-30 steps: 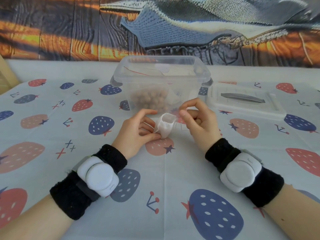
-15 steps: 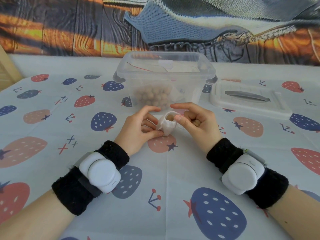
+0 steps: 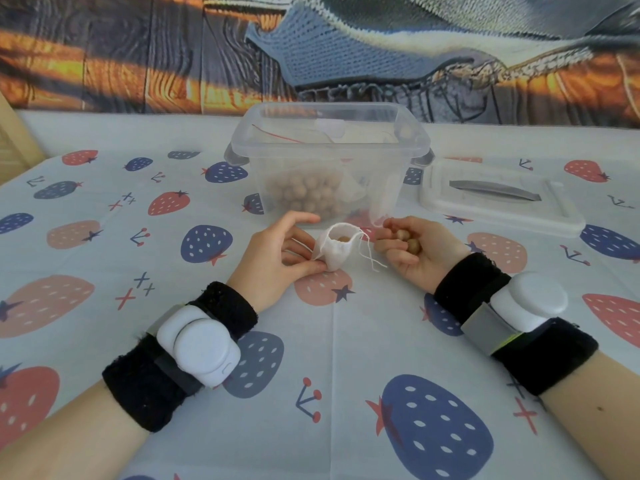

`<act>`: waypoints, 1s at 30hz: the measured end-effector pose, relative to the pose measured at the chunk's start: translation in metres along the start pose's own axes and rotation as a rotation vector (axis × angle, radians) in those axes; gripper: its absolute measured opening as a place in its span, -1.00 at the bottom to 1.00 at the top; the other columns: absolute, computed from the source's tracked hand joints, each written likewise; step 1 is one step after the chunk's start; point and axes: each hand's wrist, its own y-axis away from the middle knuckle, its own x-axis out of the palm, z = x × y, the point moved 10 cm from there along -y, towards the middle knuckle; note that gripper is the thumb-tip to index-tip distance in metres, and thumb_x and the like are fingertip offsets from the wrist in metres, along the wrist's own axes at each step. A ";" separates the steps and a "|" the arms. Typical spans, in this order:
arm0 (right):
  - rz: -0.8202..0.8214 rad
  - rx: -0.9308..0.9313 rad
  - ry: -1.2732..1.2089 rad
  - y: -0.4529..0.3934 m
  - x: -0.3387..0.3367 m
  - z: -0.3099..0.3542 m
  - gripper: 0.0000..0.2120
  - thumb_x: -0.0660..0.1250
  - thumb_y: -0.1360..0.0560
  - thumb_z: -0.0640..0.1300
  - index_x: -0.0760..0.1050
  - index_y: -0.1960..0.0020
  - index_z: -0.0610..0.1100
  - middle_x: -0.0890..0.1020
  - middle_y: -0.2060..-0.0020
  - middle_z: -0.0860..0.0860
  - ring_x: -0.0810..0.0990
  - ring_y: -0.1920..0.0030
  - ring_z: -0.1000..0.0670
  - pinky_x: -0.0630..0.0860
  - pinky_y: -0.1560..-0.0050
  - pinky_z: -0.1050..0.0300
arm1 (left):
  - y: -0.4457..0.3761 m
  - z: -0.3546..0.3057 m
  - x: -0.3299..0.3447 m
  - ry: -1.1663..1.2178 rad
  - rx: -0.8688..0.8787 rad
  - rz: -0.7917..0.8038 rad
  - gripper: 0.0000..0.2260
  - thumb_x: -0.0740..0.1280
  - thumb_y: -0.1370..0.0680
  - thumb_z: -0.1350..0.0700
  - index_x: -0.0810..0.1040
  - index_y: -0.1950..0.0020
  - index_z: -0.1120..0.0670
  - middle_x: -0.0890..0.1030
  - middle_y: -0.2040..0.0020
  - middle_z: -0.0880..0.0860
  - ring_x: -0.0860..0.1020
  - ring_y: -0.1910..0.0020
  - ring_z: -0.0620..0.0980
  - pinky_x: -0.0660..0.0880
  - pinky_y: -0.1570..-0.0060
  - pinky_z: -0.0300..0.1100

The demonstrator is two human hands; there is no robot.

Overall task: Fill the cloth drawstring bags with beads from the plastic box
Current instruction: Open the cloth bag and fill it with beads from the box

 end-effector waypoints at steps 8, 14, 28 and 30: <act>-0.022 -0.093 0.217 0.002 0.001 0.007 -0.63 0.04 -0.53 -0.02 0.20 0.42 -0.12 0.18 0.60 0.04 0.13 0.61 0.09 0.00 0.64 0.38 | 0.000 0.000 0.001 -0.001 0.004 0.003 -0.49 0.51 -0.35 0.30 0.45 -0.24 0.06 0.61 0.10 0.09 0.62 0.16 -0.05 0.54 0.09 -0.32; -0.125 -0.125 0.318 0.005 -0.004 0.005 -0.74 0.04 -0.53 -0.16 0.17 0.34 -0.09 0.19 0.58 0.04 0.12 0.62 0.10 0.01 0.63 0.43 | 0.000 0.000 0.001 0.004 0.001 0.004 -0.49 0.51 -0.35 0.30 0.45 -0.23 0.05 0.61 0.09 0.09 0.61 0.16 -0.04 0.53 0.10 -0.33; 0.132 -0.920 0.981 0.054 0.068 0.028 -0.73 0.46 -0.33 -0.29 0.59 0.02 -0.06 0.21 0.49 0.08 0.15 0.47 0.16 0.13 0.42 0.42 | 0.000 -0.003 0.003 -0.041 0.039 0.005 -0.50 0.51 -0.36 0.29 0.44 -0.22 0.01 0.60 0.11 0.10 0.61 0.18 -0.01 0.56 0.09 -0.24; 0.133 -0.918 0.994 0.053 0.069 0.027 -0.65 0.44 -0.35 -0.32 0.54 -0.09 -0.09 0.20 0.52 0.14 0.16 0.49 0.18 0.15 0.42 0.46 | 0.000 -0.003 0.003 -0.040 0.040 0.008 -0.50 0.51 -0.36 0.30 0.44 -0.22 0.04 0.60 0.11 0.11 0.61 0.17 0.01 0.56 0.09 -0.23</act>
